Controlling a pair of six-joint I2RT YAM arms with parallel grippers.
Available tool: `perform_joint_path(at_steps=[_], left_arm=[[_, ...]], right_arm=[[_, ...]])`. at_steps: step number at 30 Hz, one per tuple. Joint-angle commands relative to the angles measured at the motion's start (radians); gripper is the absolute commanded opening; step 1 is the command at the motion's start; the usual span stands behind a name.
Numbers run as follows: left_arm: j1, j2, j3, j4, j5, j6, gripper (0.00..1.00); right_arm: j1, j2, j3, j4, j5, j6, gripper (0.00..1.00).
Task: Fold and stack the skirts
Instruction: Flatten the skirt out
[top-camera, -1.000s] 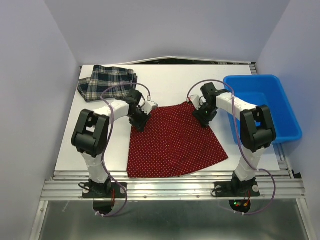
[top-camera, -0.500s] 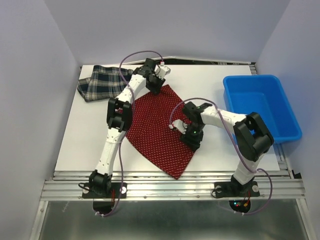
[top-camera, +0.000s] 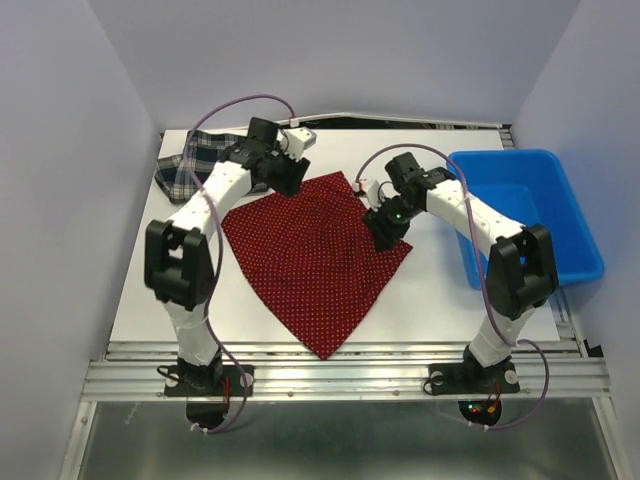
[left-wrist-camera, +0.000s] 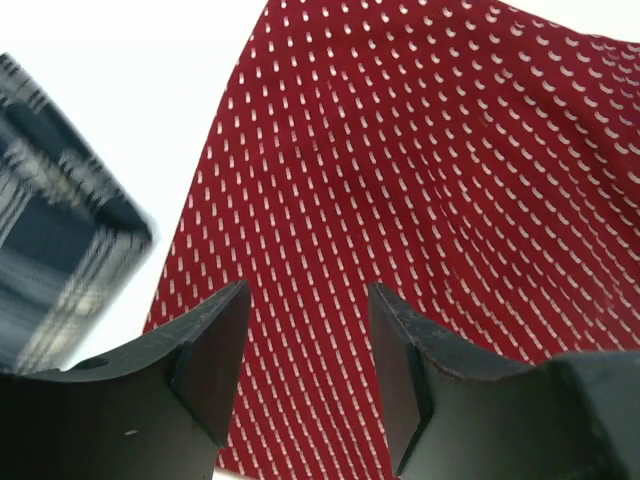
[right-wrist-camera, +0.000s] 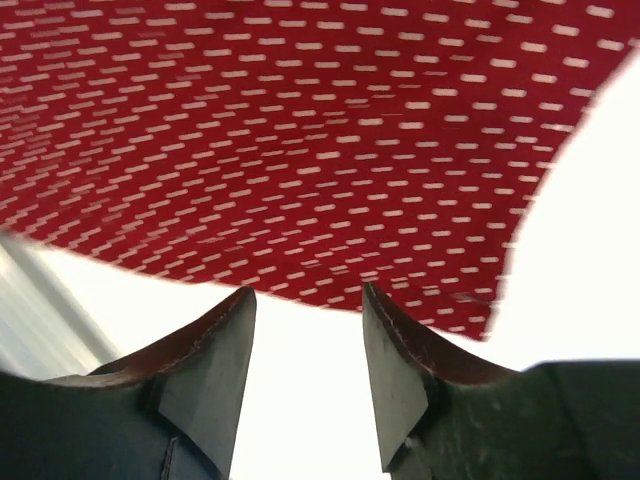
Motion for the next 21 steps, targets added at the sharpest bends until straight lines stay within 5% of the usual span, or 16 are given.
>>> perform_joint_path(at_steps=[1, 10, 21], left_arm=[[0.012, -0.177, -0.266, 0.045, 0.052, -0.049, 0.62], [0.022, -0.259, -0.539, 0.089, 0.026, -0.048, 0.61], [0.021, 0.003, -0.379, 0.060, 0.025, -0.006, 0.60]], right_arm=[[-0.021, 0.080, -0.017, 0.145, 0.171, 0.000, 0.51], [-0.016, 0.183, -0.120, 0.138, 0.170, -0.021, 0.47], [0.313, 0.105, -0.261, -0.177, -0.089, -0.155, 0.46]])
